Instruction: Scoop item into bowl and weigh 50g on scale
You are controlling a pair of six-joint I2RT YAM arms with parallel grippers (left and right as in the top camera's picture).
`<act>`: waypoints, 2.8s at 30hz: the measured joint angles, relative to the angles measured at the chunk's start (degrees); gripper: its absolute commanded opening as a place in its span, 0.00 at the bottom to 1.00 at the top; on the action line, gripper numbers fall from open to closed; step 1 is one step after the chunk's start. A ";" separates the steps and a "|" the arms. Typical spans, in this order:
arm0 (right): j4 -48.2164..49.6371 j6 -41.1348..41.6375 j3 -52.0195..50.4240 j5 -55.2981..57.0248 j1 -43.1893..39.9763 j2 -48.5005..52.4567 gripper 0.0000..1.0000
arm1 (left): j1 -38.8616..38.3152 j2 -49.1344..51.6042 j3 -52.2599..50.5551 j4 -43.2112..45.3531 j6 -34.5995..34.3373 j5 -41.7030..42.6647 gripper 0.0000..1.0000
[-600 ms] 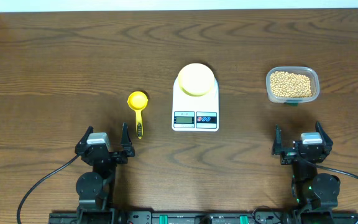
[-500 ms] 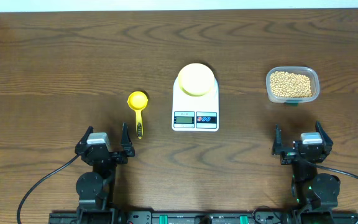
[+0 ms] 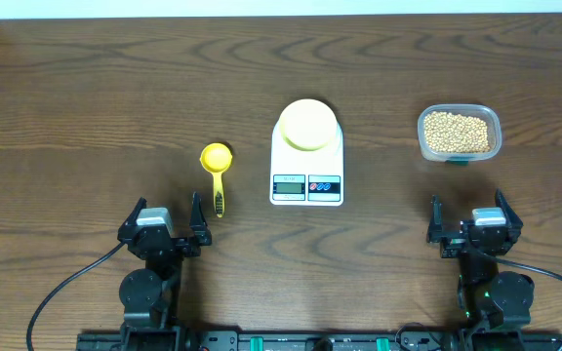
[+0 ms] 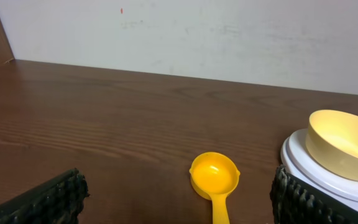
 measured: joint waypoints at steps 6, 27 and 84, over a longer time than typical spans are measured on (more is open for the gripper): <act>0.02 0.00 0.00 0.00 0.00 0.00 0.99 | 0.00 0.00 0.00 0.02 0.00 0.00 0.96; 0.00 0.00 0.00 0.00 0.00 0.00 0.99 | 0.00 0.00 0.00 0.02 0.00 0.00 0.96; 0.02 -0.02 0.00 0.00 0.00 0.00 0.99 | 0.00 0.00 0.85 -2.12 -0.68 2.16 0.96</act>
